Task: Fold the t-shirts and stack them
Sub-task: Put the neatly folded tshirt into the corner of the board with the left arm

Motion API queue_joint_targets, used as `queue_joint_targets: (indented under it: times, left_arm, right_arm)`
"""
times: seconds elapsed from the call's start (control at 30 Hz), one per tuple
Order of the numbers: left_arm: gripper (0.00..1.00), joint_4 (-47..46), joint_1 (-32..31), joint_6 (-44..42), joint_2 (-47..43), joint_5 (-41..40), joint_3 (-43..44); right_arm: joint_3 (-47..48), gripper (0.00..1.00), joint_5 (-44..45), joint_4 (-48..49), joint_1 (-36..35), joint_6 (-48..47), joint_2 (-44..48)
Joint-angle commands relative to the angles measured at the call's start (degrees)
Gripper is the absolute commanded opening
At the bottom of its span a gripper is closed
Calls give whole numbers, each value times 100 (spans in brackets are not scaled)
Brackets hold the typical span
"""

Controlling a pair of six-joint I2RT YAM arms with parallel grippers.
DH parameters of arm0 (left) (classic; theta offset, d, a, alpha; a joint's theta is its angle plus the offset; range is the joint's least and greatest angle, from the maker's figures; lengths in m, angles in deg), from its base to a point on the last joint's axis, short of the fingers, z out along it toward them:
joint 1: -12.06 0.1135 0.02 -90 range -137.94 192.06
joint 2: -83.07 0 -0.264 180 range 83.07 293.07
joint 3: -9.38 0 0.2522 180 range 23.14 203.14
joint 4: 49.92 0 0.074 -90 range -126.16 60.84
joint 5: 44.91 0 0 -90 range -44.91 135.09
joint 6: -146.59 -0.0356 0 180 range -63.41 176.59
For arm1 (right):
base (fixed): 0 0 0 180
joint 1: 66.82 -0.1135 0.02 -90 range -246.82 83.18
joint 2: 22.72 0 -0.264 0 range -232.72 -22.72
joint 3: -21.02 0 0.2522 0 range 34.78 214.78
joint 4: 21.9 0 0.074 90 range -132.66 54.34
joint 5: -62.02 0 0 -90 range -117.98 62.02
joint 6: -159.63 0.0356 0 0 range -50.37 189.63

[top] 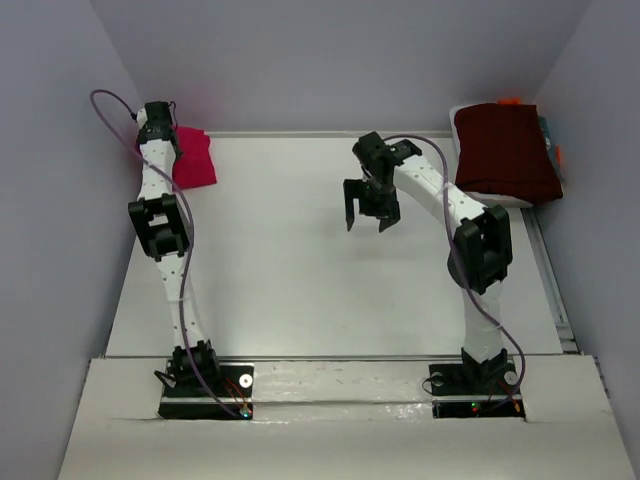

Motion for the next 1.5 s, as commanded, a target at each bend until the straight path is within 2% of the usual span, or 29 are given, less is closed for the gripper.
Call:
queue_joint_targets:
  times: [0.0,0.4,0.63,0.8,1.03,1.47]
  left_arm:
    - [5,-546,76,-311,-83,-50,293]
    - [5,-1346,199,-969,57,346,345]
    - [5,-1425,138,-1609,225,1451,276]
    - [5,-1443,-161,-2103,163,1847,205]
    - [5,-1407,-162,-2095,312,1719,135]
    - [5,-1319,550,-1199,365,944,258]
  right_arm:
    - [409,88,-118,-123,7,-68,-94]
    - [936,88,-153,-255,7,-68,-472]
    - [1243,88,-153,-483,7,-68,-736]
    - [1420,88,-136,-598,7,-77,-894]
    - [1332,87,-180,-580,7,-130,-982]
    - [1666,87,-320,-615,7,-147,-1228]
